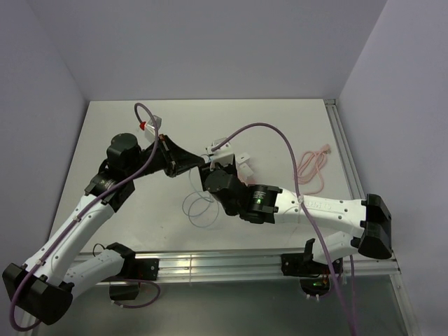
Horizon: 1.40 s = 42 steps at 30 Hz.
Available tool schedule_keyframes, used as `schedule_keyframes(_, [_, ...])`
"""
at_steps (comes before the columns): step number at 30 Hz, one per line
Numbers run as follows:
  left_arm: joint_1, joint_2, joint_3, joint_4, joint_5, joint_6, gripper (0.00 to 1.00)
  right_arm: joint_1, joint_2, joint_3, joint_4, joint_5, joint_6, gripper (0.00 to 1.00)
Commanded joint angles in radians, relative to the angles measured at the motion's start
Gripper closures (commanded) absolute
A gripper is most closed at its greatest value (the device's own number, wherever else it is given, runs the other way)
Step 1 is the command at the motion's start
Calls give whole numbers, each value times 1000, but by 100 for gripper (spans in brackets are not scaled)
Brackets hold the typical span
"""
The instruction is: Insert the plug
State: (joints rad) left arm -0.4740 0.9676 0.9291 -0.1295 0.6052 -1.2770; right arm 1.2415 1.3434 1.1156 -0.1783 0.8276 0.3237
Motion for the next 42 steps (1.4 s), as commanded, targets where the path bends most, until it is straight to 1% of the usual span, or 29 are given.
schedule_keyframes(1, [-5,-21,1,74,27,-35,100,10,28,33,45,67,9,38])
schedule_keyframes(4, [-5,-17,-7,97,44,-48,100,9,52,39,53,93,5,39])
schedule_keyframes(7, [-6,-15,-9,96,47,-47,100,9,63,39,69,128,-5,44])
schedule_keyframes(8, [-5,-17,-13,100,50,-48,100,9,66,42,69,134,-5,51])
schedule_keyframes(9, [-6,-15,-16,113,57,-51,100,9,69,49,66,148,-6,64])
schedule_keyframes(10, [-6,-12,-19,120,64,-56,99,7,69,49,69,154,-5,72])
schedule_keyframes(11, [-6,-12,-29,120,73,-61,82,9,66,44,69,153,-5,78])
schedule_keyframes(12, [-5,-10,-32,161,80,-58,69,9,59,36,92,148,-14,85])
schedule_keyframes(13, [-5,-9,-32,151,87,-51,57,9,42,17,99,131,-14,90])
schedule_keyframes(14, [-6,-10,-21,133,78,-15,32,7,30,6,100,120,-8,95])
schedule_keyframes(15, [-6,-15,-13,66,59,10,19,1,17,-13,94,104,0,100])
schedule_keyframes(16, [-6,-29,-4,39,18,33,8,-5,-9,-23,85,75,6,100])
schedule_keyframes(17, [-6,-36,11,12,-1,71,1,-11,-26,-39,77,49,9,100])
schedule_keyframes(18, [-5,-44,17,-8,-31,94,1,-23,-47,-74,79,19,6,100])
schedule_keyframes(19, [-3,-59,26,-65,-88,116,0,-31,-94,-94,80,-55,9,100])
schedule_keyframes(22, [-5,-85,59,-142,-195,227,1,-92,-209,-181,88,-207,24,100])
schedule_keyframes(24, [-3,-102,57,-170,-240,257,1,-131,-295,-235,106,-426,23,100])
schedule_keyframes(25, [-3,-119,38,-161,-254,272,1,-189,-320,-247,109,-496,28,100])
schedule_keyframes(26, [-5,-127,24,-151,-266,272,1,-212,-348,-261,124,-595,35,100])
schedule_keyframes(27, [-5,-133,13,-144,-265,269,1,-229,-393,-287,135,-649,31,100])
schedule_keyframes(28, [-5,-141,-7,-125,-257,275,3,-256,-414,-295,144,-700,20,100])
schedule_keyframes(31, [-5,-141,-35,-44,-199,297,25,-289,-480,-321,175,-879,8,100])
schedule_keyframes(34, [-5,-136,-71,60,-98,303,38,-307,-556,-381,281,-1043,-58,100])
schedule_keyframes(35, [-5,-138,-87,164,-67,297,44,-306,-576,-413,340,-1076,-92,100])
schedule_keyframes(36, [-5,-138,-104,212,6,288,46,-306,-607,-424,368,-1120,-95,100])
schedule_keyframes(37, [-5,-135,-133,258,39,266,50,-307,-613,-430,388,-1148,-104,100])
schedule_keyframes(39, [-8,-130,-153,367,96,248,54,-315,-609,-416,413,-1223,-109,100])
schedule_keyframes(40, [-8,-129,-165,393,128,240,55,-318,-599,-404,415,-1299,-113,100])
schedule_keyframes(42, [-14,-130,-177,436,159,232,59,-321,-569,-366,396,-1350,-115,100])
